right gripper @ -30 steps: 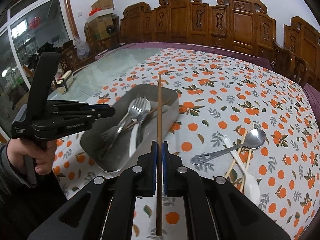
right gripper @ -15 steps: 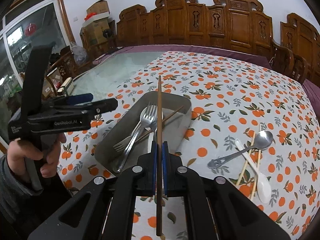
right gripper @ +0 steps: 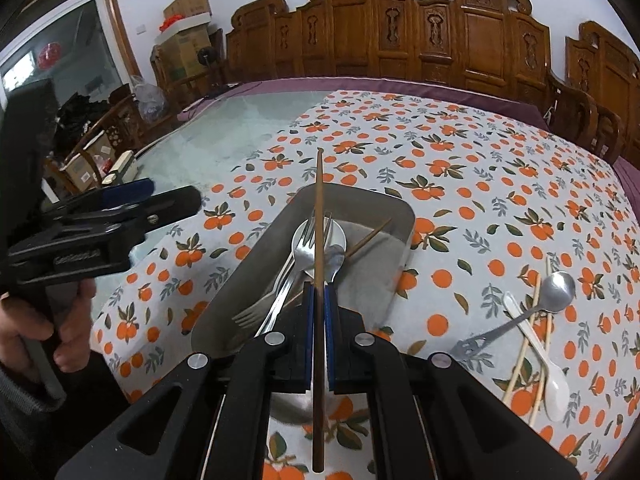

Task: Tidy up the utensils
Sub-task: 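Carry the chopstick into the tray with the right gripper and open it, then grasp a metal spoon with the left gripper while the right reaches toward a white plastic spoon, then lift the metal spoon with the left gripper while the right grasps the white plastic spoon, then lower the metal spoon into the grey tray and open the left gripper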

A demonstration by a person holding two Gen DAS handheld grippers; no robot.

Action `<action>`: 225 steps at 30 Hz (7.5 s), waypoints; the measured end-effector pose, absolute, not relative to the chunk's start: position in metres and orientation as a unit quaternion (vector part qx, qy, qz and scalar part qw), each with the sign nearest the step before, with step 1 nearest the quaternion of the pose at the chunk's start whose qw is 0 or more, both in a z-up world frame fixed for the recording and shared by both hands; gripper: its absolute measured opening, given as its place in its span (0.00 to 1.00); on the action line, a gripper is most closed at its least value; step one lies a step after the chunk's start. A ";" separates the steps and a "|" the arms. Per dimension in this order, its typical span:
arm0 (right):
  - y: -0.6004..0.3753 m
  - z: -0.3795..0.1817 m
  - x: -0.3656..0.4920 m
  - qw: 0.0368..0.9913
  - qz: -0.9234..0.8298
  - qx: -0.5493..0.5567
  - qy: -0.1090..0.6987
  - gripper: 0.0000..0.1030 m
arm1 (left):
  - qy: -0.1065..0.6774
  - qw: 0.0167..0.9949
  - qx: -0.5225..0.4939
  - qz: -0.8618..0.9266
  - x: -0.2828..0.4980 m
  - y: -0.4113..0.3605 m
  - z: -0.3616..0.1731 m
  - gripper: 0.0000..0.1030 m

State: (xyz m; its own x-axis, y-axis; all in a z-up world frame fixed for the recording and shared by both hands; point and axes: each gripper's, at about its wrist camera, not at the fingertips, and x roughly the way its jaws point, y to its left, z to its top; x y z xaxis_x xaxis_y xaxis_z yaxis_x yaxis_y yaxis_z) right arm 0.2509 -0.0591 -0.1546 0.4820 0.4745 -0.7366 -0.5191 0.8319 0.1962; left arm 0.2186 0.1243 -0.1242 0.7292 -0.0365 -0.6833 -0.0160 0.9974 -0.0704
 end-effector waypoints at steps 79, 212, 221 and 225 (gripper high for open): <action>-0.271 -0.153 0.241 0.880 0.166 -0.014 0.444 0.46 | 0.442 0.876 0.036 -0.188 0.264 -0.069 -0.118 0.65; -0.166 -0.144 0.260 0.842 0.281 -0.012 0.461 0.09 | 0.498 0.863 -0.011 -0.084 0.266 0.039 -0.176 0.06; -0.153 -0.135 0.258 0.841 0.290 -0.016 0.456 0.09 | 0.503 0.859 -0.024 -0.090 0.268 0.040 -0.172 0.06; -0.145 -0.132 0.259 0.842 0.293 -0.017 0.452 0.09 | 0.494 0.865 -0.025 -0.090 0.261 0.047 -0.159 0.06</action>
State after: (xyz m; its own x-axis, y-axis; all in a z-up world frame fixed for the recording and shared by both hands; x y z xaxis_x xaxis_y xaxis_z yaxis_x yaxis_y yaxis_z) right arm 0.2588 -0.1447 -0.1318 0.4196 0.4786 -0.7713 -0.5099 0.8273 0.2360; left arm 0.2607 0.0467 -0.1591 0.4964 -0.1805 -0.8491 0.1307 0.9825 -0.1324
